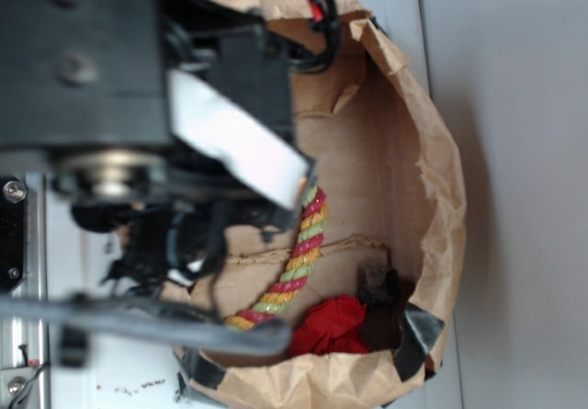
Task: Grab the red paper.
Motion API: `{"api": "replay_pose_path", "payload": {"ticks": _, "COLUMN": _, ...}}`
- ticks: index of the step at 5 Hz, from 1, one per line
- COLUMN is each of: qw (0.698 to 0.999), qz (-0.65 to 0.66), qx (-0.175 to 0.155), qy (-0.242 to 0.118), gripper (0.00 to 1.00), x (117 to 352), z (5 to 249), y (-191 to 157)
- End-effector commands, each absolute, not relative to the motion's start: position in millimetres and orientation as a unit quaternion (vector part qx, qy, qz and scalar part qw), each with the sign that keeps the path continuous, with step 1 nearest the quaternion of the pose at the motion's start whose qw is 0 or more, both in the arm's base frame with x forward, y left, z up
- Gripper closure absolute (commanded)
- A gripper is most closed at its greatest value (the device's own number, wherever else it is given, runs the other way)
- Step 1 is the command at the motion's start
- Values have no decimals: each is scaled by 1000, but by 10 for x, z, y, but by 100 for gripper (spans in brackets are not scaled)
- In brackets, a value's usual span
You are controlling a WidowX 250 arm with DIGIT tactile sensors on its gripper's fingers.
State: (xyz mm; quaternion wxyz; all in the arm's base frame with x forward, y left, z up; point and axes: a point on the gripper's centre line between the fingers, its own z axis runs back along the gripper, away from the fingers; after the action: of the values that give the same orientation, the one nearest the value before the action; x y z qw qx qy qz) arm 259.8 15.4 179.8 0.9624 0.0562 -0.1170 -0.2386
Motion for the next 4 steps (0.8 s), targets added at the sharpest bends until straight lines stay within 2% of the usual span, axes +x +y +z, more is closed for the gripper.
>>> {"api": "replay_pose_path", "payload": {"ticks": 1, "qw": 953, "qz": -263, "qx": 77, "qy": -129, "gripper": 0, "x": 2780, "z": 1664, "y": 52}}
{"api": "replay_pose_path", "payload": {"ticks": 2, "qw": 942, "qz": -298, "qx": 80, "qy": -132, "gripper": 0, "x": 2846, "z": 1503, "y": -60}}
{"api": "replay_pose_path", "payload": {"ticks": 4, "qw": 916, "qz": -358, "qx": 52, "qy": -173, "gripper": 0, "x": 2861, "z": 1445, "y": -322}}
